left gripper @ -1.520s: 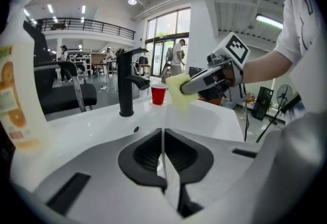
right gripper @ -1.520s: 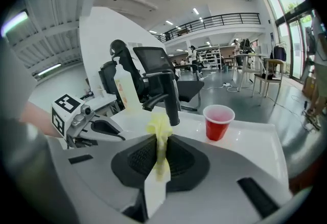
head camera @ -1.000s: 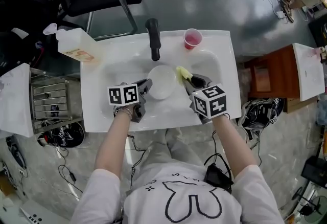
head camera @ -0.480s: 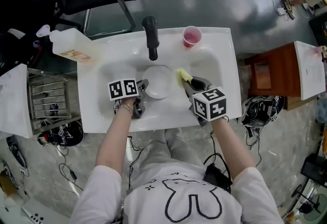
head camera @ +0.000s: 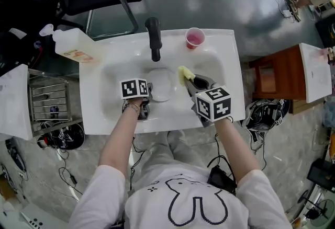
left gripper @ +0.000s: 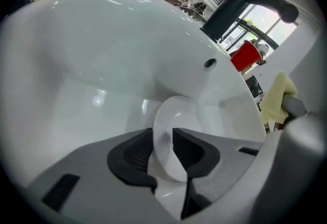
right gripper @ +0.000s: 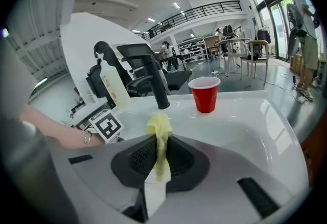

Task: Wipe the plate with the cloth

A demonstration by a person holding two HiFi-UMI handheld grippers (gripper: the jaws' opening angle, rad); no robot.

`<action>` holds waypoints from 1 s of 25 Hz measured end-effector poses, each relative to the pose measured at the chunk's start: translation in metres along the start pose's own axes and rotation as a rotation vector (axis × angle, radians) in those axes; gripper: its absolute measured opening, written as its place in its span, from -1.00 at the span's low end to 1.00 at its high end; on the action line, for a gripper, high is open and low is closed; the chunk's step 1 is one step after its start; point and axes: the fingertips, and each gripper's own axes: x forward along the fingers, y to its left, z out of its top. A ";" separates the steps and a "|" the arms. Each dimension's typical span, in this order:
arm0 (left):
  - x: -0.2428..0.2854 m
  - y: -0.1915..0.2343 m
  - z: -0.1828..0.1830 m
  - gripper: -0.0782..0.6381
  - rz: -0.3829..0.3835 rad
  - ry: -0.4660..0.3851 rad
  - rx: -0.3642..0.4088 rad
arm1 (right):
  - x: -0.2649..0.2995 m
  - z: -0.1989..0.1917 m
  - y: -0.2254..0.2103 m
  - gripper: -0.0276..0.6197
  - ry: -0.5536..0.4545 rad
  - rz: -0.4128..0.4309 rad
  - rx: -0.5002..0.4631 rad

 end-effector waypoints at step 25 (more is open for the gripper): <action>-0.131 -0.046 0.055 -0.23 0.004 -0.293 0.175 | -0.057 0.081 0.047 -0.76 -0.154 0.018 -0.222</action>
